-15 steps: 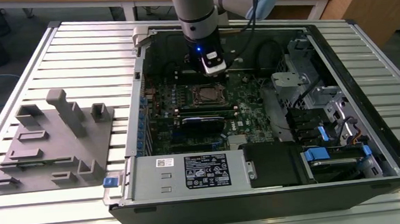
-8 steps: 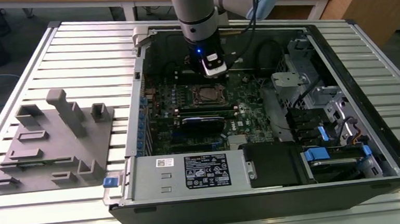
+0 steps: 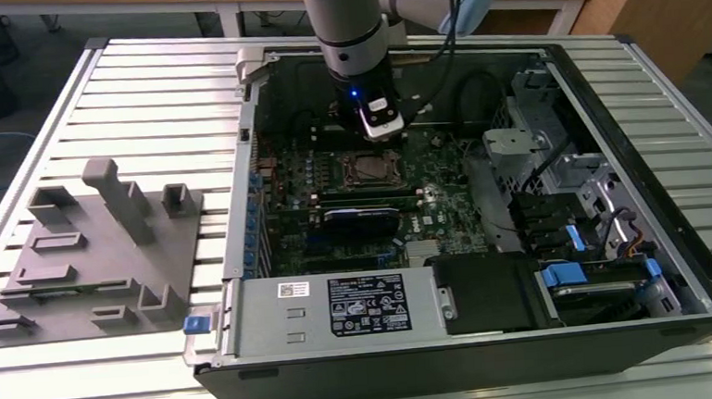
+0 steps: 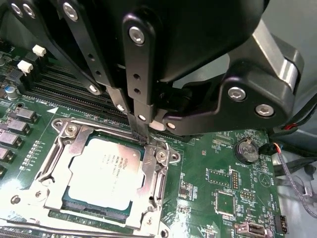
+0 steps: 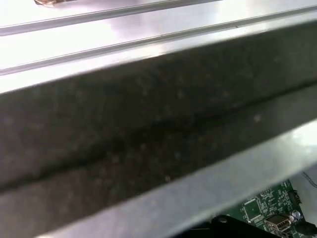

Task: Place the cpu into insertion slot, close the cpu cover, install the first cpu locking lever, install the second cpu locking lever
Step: 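Install the first cpu locking lever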

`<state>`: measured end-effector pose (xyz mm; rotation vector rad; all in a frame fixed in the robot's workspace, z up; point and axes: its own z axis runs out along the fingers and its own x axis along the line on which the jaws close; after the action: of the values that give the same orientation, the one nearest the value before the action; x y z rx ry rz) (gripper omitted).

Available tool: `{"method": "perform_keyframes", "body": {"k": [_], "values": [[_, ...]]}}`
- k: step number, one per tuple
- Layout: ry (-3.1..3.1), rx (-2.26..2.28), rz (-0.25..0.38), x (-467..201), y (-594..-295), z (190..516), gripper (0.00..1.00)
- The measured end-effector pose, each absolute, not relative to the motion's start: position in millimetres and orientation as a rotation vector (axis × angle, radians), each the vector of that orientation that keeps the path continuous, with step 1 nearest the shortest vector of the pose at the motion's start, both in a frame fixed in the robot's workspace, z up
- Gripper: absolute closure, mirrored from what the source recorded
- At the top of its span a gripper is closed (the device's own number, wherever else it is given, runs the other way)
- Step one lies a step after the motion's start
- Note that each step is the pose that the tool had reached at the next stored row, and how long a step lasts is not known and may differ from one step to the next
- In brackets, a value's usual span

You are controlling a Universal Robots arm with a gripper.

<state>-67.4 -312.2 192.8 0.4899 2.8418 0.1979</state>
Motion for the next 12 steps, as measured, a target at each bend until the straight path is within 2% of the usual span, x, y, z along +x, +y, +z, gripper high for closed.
{"method": "perform_keyframes", "body": {"k": [12], "values": [[2.834, 0.492, 0.227, -67.5, -312.3, 191.3, 0.90]]}}
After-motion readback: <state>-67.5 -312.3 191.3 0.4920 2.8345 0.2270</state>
